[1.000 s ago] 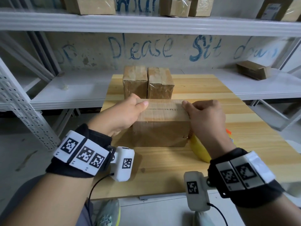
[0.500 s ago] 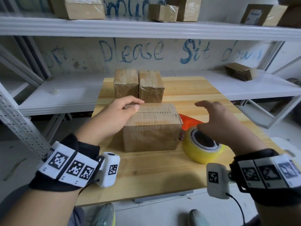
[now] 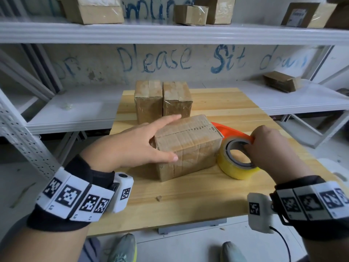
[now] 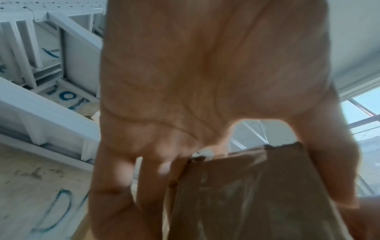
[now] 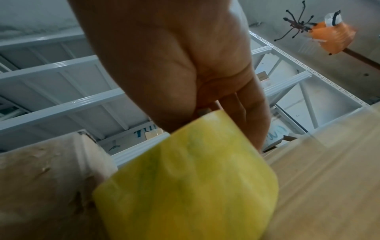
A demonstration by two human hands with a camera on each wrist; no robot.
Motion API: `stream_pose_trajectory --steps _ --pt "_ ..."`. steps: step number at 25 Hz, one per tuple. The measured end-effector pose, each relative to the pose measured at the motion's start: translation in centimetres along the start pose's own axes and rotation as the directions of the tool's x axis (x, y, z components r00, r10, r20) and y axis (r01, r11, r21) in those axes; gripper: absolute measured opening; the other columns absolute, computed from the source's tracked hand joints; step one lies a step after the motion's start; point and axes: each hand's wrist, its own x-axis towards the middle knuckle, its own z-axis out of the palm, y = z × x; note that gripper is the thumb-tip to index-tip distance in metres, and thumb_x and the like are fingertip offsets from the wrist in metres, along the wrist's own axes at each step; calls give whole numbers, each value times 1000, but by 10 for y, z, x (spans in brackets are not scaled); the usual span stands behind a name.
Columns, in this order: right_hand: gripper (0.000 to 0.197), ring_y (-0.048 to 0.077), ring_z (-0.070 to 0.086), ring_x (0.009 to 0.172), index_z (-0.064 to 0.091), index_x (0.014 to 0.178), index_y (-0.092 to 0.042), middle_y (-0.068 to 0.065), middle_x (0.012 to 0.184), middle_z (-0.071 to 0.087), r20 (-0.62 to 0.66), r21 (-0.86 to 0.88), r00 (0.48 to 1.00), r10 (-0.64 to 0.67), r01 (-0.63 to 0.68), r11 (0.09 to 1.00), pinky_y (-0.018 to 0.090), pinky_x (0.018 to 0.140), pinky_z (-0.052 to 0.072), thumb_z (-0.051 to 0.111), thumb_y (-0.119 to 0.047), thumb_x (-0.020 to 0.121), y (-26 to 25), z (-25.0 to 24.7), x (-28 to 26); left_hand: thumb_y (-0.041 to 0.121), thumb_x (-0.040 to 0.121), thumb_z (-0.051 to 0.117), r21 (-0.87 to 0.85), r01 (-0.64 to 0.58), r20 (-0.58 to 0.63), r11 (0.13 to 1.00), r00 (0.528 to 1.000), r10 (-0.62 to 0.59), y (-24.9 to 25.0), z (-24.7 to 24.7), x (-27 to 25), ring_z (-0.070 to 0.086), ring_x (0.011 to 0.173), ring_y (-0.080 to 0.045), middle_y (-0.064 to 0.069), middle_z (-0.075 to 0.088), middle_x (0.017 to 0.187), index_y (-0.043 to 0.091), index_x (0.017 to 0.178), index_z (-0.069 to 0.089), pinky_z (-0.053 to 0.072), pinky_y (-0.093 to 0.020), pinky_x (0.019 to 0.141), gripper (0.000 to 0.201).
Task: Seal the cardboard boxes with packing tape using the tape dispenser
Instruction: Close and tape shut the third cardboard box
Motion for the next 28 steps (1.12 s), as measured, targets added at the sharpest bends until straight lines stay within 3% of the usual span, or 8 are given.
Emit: stream_pose_trajectory --steps 2,7,12,17,19,23,26,28 --pt "27 27 48 58 45 74 -9 11 71 53 -55 16 998 13 -12 1000 28 46 26 63 -21 91 0 -1 -1 65 74 73 -26 13 14 1000 1000 -13 -1 -2 1 50 121 -12 18 46 128 86 129 9 39 -41 110 87" --pt "27 20 39 56 40 73 -10 5 69 42 -91 -3 996 21 -21 1000 29 46 23 58 -10 93 -4 -3 -5 57 71 82 -59 -35 90 998 995 40 -11 -13 -1 46 122 -5 24 43 124 84 126 29 36 -37 114 81" --pt "24 20 35 53 44 75 -5 6 64 42 -159 64 984 81 -72 995 32 52 25 59 -12 92 -4 -13 -2 78 49 69 -32 7 71 999 997 -5 -13 -14 -4 51 114 -3 24 43 119 84 124 31 42 -36 108 84" --pt "30 27 52 55 54 72 -3 12 63 57 -101 189 994 38 -19 982 27 46 28 64 -25 91 -5 -20 -2 96 37 63 58 40 31 997 999 -42 0 -5 -3 51 113 -6 24 40 123 74 132 27 45 -38 103 103" --pt "26 24 52 58 55 79 -3 11 67 59 -151 231 989 6 29 973 27 47 31 62 -24 92 -10 -22 -3 92 36 69 99 42 64 994 997 -49 4 -3 -3 49 117 -8 25 39 127 71 136 21 46 -39 103 113" --pt "16 23 45 69 56 93 -3 12 89 56 -309 273 951 -9 98 957 30 53 27 64 -18 91 -11 -28 -5 63 48 91 215 23 53 976 998 -35 6 -1 -1 52 111 -8 26 43 123 68 140 18 50 -38 99 117" --pt "16 21 41 82 56 104 -4 8 99 46 -384 334 923 19 120 935 29 70 29 62 -12 91 -13 -35 -9 51 63 89 287 0 -6 958 1000 2 5 3 3 61 95 -12 14 56 115 60 144 19 55 -39 88 107" --pt "18 19 42 86 57 108 -5 6 101 46 -415 344 910 11 146 927 26 69 30 61 -13 92 -17 -41 -13 56 70 82 420 15 -87 907 996 23 10 7 5 63 84 -17 7 59 103 45 145 23 56 -37 76 96"
